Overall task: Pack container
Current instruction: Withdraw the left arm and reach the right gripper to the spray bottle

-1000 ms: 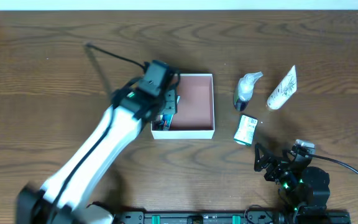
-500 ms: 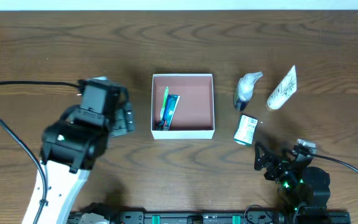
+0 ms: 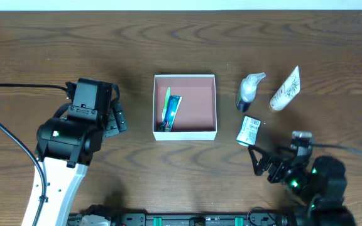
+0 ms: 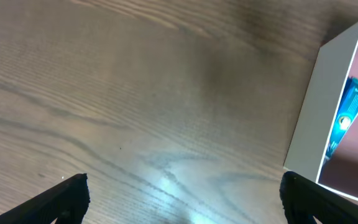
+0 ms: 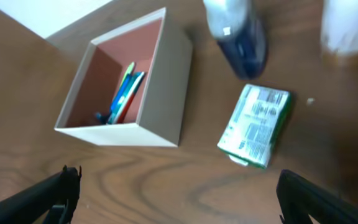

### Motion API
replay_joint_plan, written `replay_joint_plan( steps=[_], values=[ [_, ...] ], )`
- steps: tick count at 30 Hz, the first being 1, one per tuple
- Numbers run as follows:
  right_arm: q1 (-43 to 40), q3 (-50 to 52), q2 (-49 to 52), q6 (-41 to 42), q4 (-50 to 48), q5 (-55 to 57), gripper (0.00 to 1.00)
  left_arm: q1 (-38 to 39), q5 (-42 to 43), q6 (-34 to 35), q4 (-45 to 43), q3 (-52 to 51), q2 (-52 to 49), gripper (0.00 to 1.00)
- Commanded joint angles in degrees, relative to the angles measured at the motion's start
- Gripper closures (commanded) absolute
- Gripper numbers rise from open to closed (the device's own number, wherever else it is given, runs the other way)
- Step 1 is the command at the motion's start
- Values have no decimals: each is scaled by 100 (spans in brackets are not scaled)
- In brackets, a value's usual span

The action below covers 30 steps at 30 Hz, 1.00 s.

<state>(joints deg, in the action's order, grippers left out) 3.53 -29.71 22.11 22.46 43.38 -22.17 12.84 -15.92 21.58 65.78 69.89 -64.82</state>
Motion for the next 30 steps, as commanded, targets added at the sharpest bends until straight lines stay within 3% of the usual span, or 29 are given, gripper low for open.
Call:
replay_joint_plan(
  steps=[1,5,10,13,20,25,30],
  values=[
    [267,-1351,1117,-643,413,955,1,-24,-131,-50,17,31,-17,2],
    [774,-3193,2780,-695,1394,1628,1,-24,-131,-50,17,31,-17,2],
    [1346,-4981,4437,-1010,1926,1204,1,-24,-131,-50,17,31,-17,2],
    [1425,-5287,5025,-911,1620,1274,1,-24,-131,-50,17,31,-17,2],
    [1561,-5646,6603,625,1580,3018,5,-24,-131,-50,17,31,-17,2],
    [1552,-5650,7510,1045,1508,3088,5,-24,-131,-50,17,31,-17,2],
    [1523,-5650,8179,1314,1237,3471,12,-24,-131,-50,17,31,-17,2]
  ],
)
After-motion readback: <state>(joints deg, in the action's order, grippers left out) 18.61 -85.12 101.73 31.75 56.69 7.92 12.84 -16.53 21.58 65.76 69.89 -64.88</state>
